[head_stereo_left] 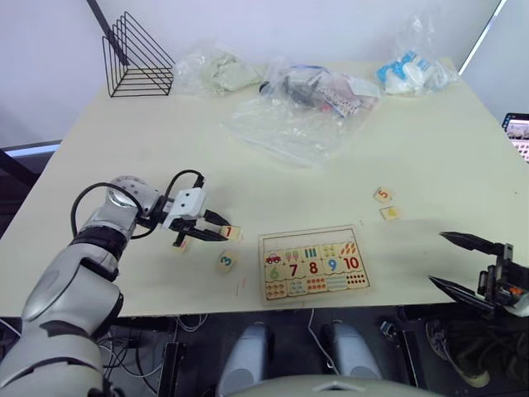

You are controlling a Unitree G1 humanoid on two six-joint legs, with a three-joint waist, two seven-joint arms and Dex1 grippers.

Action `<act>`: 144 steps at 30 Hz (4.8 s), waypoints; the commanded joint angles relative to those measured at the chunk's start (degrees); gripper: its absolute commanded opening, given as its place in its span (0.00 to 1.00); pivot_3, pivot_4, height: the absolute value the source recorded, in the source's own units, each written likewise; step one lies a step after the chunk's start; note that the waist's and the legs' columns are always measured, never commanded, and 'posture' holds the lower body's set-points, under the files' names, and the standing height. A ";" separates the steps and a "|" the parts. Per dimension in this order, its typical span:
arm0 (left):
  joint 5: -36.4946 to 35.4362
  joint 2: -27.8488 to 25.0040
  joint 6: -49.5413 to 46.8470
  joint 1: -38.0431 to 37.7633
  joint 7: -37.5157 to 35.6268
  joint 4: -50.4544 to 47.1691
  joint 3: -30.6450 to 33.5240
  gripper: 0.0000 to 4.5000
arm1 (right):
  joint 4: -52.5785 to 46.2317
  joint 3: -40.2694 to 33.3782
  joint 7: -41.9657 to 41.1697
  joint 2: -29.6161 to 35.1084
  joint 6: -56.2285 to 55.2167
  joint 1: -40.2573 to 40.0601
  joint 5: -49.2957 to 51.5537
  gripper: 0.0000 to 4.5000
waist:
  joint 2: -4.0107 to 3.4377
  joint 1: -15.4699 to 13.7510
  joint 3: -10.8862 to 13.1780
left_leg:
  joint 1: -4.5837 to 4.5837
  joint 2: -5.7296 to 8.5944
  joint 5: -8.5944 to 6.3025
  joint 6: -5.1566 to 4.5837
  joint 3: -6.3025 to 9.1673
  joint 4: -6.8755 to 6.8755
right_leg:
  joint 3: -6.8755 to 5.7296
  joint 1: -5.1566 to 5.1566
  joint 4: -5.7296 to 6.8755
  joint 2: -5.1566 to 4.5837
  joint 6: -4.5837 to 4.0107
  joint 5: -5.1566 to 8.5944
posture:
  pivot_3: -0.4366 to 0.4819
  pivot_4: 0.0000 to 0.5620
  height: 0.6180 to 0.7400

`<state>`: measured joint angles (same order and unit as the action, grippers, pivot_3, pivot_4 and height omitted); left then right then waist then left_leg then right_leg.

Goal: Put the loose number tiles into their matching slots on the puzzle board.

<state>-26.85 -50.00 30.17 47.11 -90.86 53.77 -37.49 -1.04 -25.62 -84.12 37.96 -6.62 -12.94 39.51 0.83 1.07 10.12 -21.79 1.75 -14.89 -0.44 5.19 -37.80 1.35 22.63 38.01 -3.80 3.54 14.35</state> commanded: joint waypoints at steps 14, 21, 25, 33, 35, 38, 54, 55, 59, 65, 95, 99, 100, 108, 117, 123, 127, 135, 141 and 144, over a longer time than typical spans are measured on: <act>-3.45 -7.43 -47.43 -14.68 13.96 -53.81 20.73 0.21 | 0.68 2.54 -8.38 3.17 -2.50 0.58 6.12 1.00 | -0.05 -0.27 0.08 | 0.00 -0.16 0.00 0.00 0.10 -0.04 | 0.06 -0.01 0.01 0.02 0.00 0.00 | 0.48 0.27 1.00; 3.10 -5.37 -56.44 -16.75 22.29 -65.43 20.46 0.21 | -0.04 3.35 -8.38 2.40 -2.23 1.63 5.26 1.00 | -0.05 -0.15 0.08 | 0.01 -0.13 0.00 0.01 0.01 -0.05 | 0.08 -0.03 0.00 0.02 0.00 -0.01 | 0.48 0.27 1.00; 7.70 -4.54 -59.15 -17.24 25.20 -68.62 19.19 0.21 | -1.33 3.68 -7.71 1.79 -1.73 2.02 4.66 1.00 | -0.05 -0.26 0.08 | 0.01 -0.13 0.00 0.01 0.00 -0.05 | 0.08 -0.02 0.00 0.04 0.00 0.00 | 0.48 0.27 1.00; 12.50 -2.85 -67.15 -18.09 27.23 -76.36 15.04 0.21 | -3.53 4.00 -5.67 1.01 -0.75 2.70 3.94 1.00 | -0.04 -0.29 0.09 | -0.01 -0.12 0.00 0.01 -0.01 -0.05 | 0.08 -0.03 -0.02 0.02 0.00 -0.01 | 0.48 0.27 1.00; 13.02 -2.35 -68.74 -18.45 27.96 -77.33 14.61 0.21 | -3.71 4.06 -5.32 0.90 -0.71 2.83 3.74 1.00 | -0.04 -0.29 0.09 | 0.00 -0.12 0.00 0.01 -0.01 -0.05 | 0.09 -0.03 -0.01 0.02 0.00 -0.01 | 0.48 0.27 1.00; 14.84 -1.60 -69.60 -18.61 29.23 -77.52 14.01 0.21 | -4.08 4.09 -4.74 0.78 -0.58 2.95 3.62 1.00 | -0.04 -0.30 0.09 | 0.00 -0.12 0.00 0.01 0.00 -0.05 | 0.08 -0.03 -0.01 0.02 0.00 -0.01 | 0.48 0.27 1.00; 18.70 0.04 -67.31 -19.25 28.45 -75.43 13.31 0.21 | -6.20 3.80 -2.50 0.89 0.18 2.71 3.39 1.00 | -0.04 -0.33 0.09 | 0.00 -0.12 0.00 0.01 -0.01 -0.05 | 0.09 -0.03 -0.02 0.02 0.00 -0.01 | 0.48 0.27 1.00; 18.86 0.36 -67.17 -19.34 28.65 -75.31 13.37 0.21 | -6.28 3.76 -2.42 0.91 0.20 2.66 3.39 1.00 | -0.04 -0.33 0.09 | 0.00 -0.12 0.00 0.01 -0.01 -0.05 | 0.09 -0.03 -0.02 0.02 0.00 -0.01 | 0.48 0.27 1.00; 19.67 1.02 -66.38 -19.73 28.88 -75.02 13.38 0.21 | -6.58 3.66 -2.09 0.94 0.21 2.52 3.38 1.00 | -0.04 -0.33 0.09 | 0.00 -0.12 0.00 0.01 -0.01 -0.05 | 0.09 -0.03 -0.02 0.01 0.00 -0.01 | 0.48 0.27 1.00; 20.15 1.68 -66.09 -19.69 28.75 -74.60 13.37 0.21 | -6.77 3.44 -1.86 1.16 0.27 2.30 3.48 1.00 | -0.04 -0.33 0.09 | 0.00 -0.13 0.00 0.01 -0.01 -0.05 | 0.10 -0.03 -0.02 0.01 0.00 -0.01 | 0.48 0.27 1.00; 20.59 2.11 -66.64 -18.37 27.95 -74.41 14.47 0.21 | -7.34 3.52 -1.03 1.01 0.16 1.81 2.99 1.00 | -0.04 -0.33 0.09 | 0.00 -0.12 0.00 0.01 -0.01 -0.05 | 0.09 -0.03 -0.02 0.00 0.00 -0.01 | 0.48 0.27 1.00; 20.46 2.10 -66.82 -18.41 27.80 -74.59 14.53 0.21 | -7.41 3.58 -0.83 1.02 0.16 1.84 2.92 1.00 | -0.04 -0.33 0.09 | 0.00 -0.12 0.00 0.01 0.00 -0.05 | 0.09 -0.03 -0.02 0.00 0.00 -0.01 | 0.48 0.27 1.00; 20.40 2.10 -66.84 -18.40 27.68 -74.60 14.53 0.21 | -7.45 3.57 -0.78 1.05 0.16 1.79 2.90 1.00 | -0.04 -0.33 0.09 | 0.00 -0.12 0.00 0.01 0.00 -0.05 | 0.09 -0.03 -0.02 0.00 0.00 -0.01 | 0.48 0.27 1.00; 20.15 2.36 -67.10 -17.94 27.75 -74.72 15.07 0.71 | -6.68 3.35 -1.27 1.05 -0.24 1.54 2.73 1.00 | -0.04 -0.32 0.09 | -0.04 -0.07 0.00 0.01 0.07 -0.05 | 0.45 -0.04 -0.03 0.25 0.00 0.00 | 0.48 0.27 1.00; 17.35 1.90 -68.08 -17.10 26.11 -74.78 18.16 0.71 | -5.20 3.05 -2.44 0.72 -1.17 1.40 2.50 1.00 | -0.04 -0.31 0.09 | -0.07 -0.06 0.00 0.01 0.12 -0.06 | 1.33 -0.04 -0.04 0.82 0.01 0.00 | 0.48 0.27 1.00; 16.30 2.49 -63.88 -14.80 23.98 -68.27 20.02 0.71 | -5.17 3.13 -2.28 0.62 -1.31 1.49 2.55 1.00 | -0.04 -0.29 0.09 | -0.06 -0.06 0.00 0.01 0.12 -0.06 | 1.50 -0.04 -0.04 0.92 0.01 0.00 | 0.48 0.27 1.00; 16.81 4.80 -58.23 -13.86 23.93 -62.64 20.08 0.49 | -5.18 3.30 -2.05 0.39 -1.42 1.53 2.51 1.00 | -0.05 -0.31 0.08 | -0.07 -0.06 0.00 0.01 0.12 -0.08 | 1.51 -0.04 -0.03 0.96 0.01 0.00 | 0.48 0.27 1.00; 18.44 6.92 -50.29 -12.95 19.91 -56.54 18.50 0.01 | -4.85 3.23 -2.18 -0.02 -1.93 1.27 2.40 1.00 | -0.05 -0.30 0.09 | -0.10 -0.05 0.00 0.01 0.12 -0.11 | 1.68 -0.04 -0.04 1.03 0.02 -0.01 | 0.48 0.27 1.00; 19.54 7.92 -48.41 -12.59 18.75 -54.63 18.11 0.01 | -4.78 3.07 -2.13 -0.17 -2.21 1.03 2.30 1.00 | -0.05 -0.30 0.09 | -0.10 -0.05 0.00 0.01 0.13 -0.11 | 1.68 -0.04 -0.04 1.03 0.02 -0.01 | 0.48 0.27 1.00; 20.26 8.86 -47.20 -12.28 18.91 -53.29 17.95 0.01 | -4.56 3.05 -2.12 -0.28 -2.39 1.07 2.19 1.00 | -0.05 -0.30 0.09 | -0.10 -0.05 0.00 0.01 0.12 -0.12 | 1.68 -0.04 -0.04 1.04 0.02 -0.01 | 0.48 0.27 1.00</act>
<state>-6.88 -41.35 -18.42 33.66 -71.83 0.84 -20.07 -5.47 -21.05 -86.04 37.88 -7.90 -11.65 41.09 0.78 0.77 10.20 -21.89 1.70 -14.89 -0.43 5.31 -37.93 3.02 22.59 37.97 -2.76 3.56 14.34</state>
